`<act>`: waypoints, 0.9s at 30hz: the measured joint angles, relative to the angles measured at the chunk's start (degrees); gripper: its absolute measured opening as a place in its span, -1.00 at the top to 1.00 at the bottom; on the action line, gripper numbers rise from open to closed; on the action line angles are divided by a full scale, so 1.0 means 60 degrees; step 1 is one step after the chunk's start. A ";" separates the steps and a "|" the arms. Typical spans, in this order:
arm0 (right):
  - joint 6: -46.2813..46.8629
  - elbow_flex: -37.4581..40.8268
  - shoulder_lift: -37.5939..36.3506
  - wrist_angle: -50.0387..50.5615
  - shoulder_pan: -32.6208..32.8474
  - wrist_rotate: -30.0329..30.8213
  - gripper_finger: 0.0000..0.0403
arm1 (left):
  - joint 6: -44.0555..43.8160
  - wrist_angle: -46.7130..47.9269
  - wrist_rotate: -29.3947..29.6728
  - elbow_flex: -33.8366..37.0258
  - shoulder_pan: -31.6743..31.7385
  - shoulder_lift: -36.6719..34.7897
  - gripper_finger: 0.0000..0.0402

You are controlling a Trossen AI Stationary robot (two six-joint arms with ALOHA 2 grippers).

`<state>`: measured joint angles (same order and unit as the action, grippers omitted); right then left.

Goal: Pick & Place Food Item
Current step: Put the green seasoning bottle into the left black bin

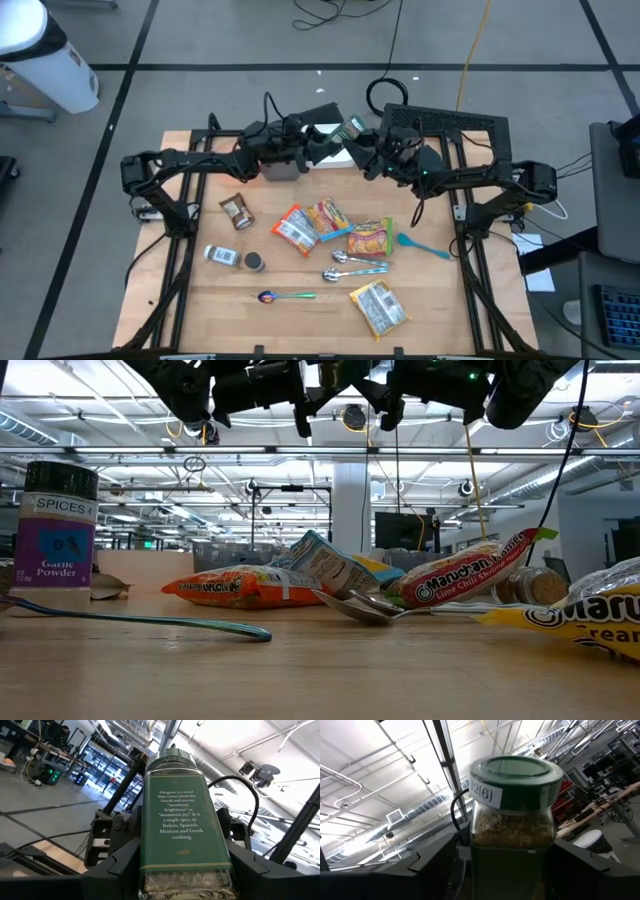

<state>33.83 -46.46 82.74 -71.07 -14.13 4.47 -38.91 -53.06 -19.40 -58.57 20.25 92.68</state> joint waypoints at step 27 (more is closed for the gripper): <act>-0.0233 -0.0004 -0.0290 0.0932 0.0000 -0.0040 0.05 | -0.0652 0.0102 -0.0372 0.0011 -0.0022 -0.0007 -0.56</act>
<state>32.44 -46.48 81.00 -65.48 -14.13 4.23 -42.83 -52.45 -21.63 -58.50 20.12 92.64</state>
